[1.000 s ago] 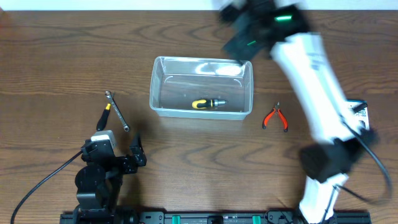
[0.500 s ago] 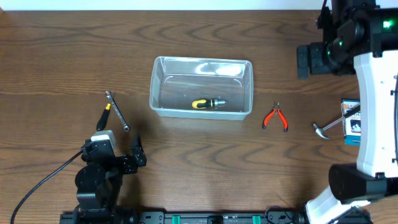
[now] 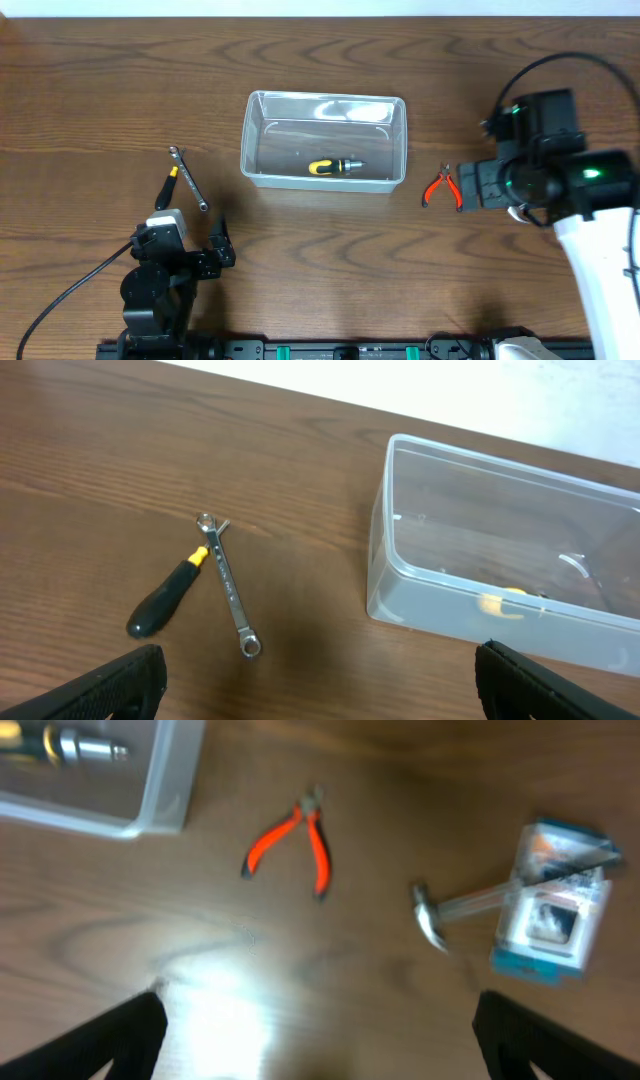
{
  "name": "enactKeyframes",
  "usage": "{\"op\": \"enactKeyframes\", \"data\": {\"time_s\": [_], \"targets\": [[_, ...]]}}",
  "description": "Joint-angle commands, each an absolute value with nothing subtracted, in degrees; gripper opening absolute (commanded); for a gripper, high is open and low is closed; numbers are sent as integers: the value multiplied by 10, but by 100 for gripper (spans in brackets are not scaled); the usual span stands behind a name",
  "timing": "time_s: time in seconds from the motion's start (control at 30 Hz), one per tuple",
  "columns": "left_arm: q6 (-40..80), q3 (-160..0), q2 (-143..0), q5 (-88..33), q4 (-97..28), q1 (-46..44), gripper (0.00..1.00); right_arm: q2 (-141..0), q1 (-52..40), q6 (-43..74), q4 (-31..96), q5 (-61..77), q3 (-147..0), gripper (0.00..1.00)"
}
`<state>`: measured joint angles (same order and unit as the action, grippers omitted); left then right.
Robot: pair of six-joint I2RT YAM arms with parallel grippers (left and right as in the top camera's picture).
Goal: Pack container
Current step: 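Lift the right gripper and move it over the red pliers, then lower the right gripper and grasp the red pliers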
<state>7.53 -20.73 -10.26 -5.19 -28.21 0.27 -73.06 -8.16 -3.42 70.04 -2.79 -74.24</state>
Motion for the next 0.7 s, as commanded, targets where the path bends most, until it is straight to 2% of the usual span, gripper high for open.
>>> {"op": "enactKeyframes", "data": {"time_s": [0.0, 0.27, 0.67], "targets": [[78, -220, -103, -53, -283, 3, 98, -751, -63, -163, 645, -1, -657, 99], [78, -220, -103, -53, -283, 3, 98, -893, -29, -172, 534, 11, -628, 99], [78, -220, -103, -53, -283, 3, 98, -1035, -26, -245, 475, 6, -628, 99]]}}
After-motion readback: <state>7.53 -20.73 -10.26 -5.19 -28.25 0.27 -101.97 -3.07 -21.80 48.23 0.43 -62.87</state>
